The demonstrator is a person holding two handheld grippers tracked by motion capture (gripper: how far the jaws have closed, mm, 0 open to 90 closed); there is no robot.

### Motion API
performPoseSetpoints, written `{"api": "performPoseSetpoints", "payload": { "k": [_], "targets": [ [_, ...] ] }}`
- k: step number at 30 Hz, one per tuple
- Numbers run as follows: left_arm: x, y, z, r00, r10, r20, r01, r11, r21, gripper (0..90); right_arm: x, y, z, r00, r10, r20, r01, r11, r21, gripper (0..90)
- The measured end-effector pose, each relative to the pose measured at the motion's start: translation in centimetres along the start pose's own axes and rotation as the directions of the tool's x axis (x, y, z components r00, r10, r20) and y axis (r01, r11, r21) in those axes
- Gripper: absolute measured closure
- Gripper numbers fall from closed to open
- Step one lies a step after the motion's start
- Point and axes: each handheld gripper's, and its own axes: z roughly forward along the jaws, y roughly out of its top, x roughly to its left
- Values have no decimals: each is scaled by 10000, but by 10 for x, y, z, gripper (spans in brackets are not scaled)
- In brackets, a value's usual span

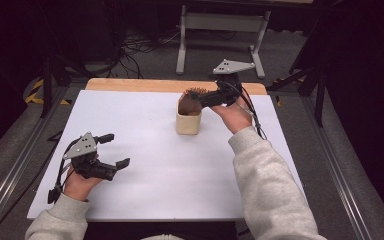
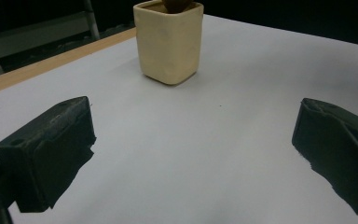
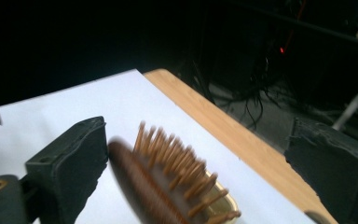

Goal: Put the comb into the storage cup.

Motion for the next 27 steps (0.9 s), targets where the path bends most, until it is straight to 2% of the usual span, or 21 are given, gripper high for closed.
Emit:
{"api": "performPoseSetpoints", "payload": {
  "k": [5,9,19,27],
  "targets": [
    [0,0,-1,10000,-60,2,60,10000,-53,2,6,5,-13,9994,-264,-214,253,9984,-501,48],
    [1,0,-1,10000,-5,-35,5,10000,-3,2,6,6,-23,9991,-375,-209,360,9971,-664,46],
    [3,0,-8,9999,-45,-118,44,10000,-52,2,7,5,-60,9990,-411,-189,385,9917,-1226,22],
    [4,-2,-13,9997,-211,-157,210,9997,-101,2,8,-4,-83,9985,-494,-251,458,9907,-1278,15]
  ]
}}
